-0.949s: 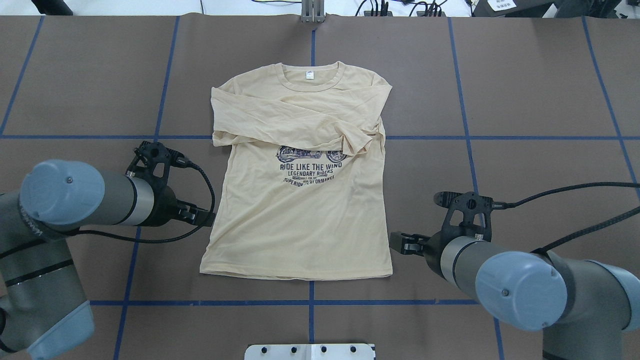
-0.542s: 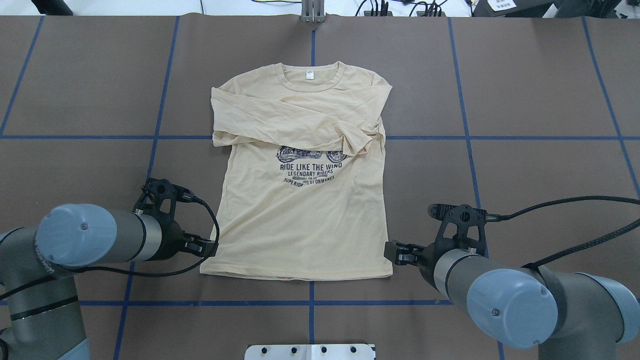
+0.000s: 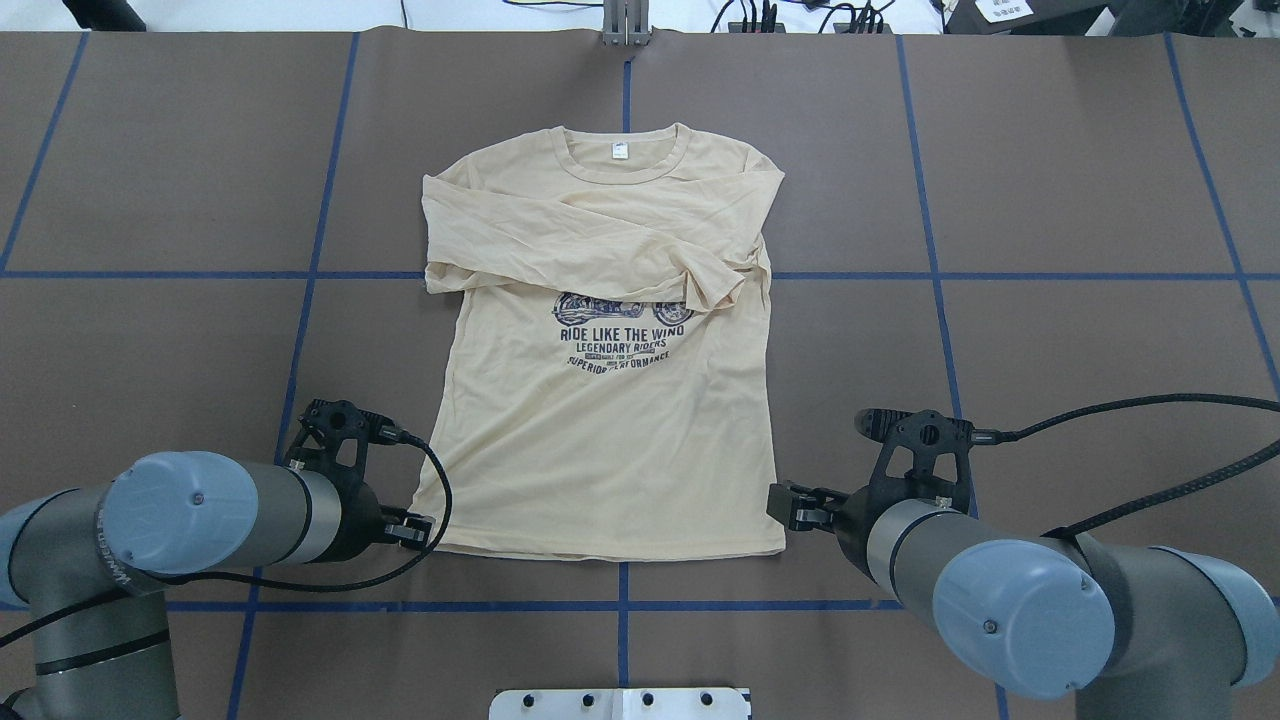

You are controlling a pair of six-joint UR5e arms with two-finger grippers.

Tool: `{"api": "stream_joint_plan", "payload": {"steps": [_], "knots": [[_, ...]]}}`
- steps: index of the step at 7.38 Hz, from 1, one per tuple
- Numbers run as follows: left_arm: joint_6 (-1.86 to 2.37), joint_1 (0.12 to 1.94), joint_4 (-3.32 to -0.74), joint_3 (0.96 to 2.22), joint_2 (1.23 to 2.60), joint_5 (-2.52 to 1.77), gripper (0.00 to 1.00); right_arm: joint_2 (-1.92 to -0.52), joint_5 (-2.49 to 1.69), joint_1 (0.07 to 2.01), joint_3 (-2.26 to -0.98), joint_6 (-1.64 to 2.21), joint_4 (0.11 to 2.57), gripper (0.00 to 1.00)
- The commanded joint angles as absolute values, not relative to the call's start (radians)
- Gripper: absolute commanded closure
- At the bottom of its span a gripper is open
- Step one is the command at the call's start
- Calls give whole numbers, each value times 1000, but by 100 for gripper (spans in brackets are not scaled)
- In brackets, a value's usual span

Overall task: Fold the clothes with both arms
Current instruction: 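Release the sleeve and move both grippers to the hem nearest the robot, then grasp the hem corners with both grippers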

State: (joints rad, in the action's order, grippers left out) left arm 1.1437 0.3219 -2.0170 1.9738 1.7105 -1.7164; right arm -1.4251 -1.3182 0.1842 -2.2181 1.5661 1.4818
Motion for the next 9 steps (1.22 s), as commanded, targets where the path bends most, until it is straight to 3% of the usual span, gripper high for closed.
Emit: {"api": "stream_joint_plan", "payload": {"steps": [1, 8, 9], "knots": [[1235, 318, -2016, 1967, 1710, -1715, 54, -1424, -1315, 184, -2218, 1566, 1480, 0], [1233, 307, -2019, 1937, 1715, -1718, 55, -1425, -1315, 178, -2212, 1568, 1480, 0], [1233, 299, -2020, 1937, 1715, -1718, 62, -1425, -1315, 176, -2209, 1568, 1480, 0]]}}
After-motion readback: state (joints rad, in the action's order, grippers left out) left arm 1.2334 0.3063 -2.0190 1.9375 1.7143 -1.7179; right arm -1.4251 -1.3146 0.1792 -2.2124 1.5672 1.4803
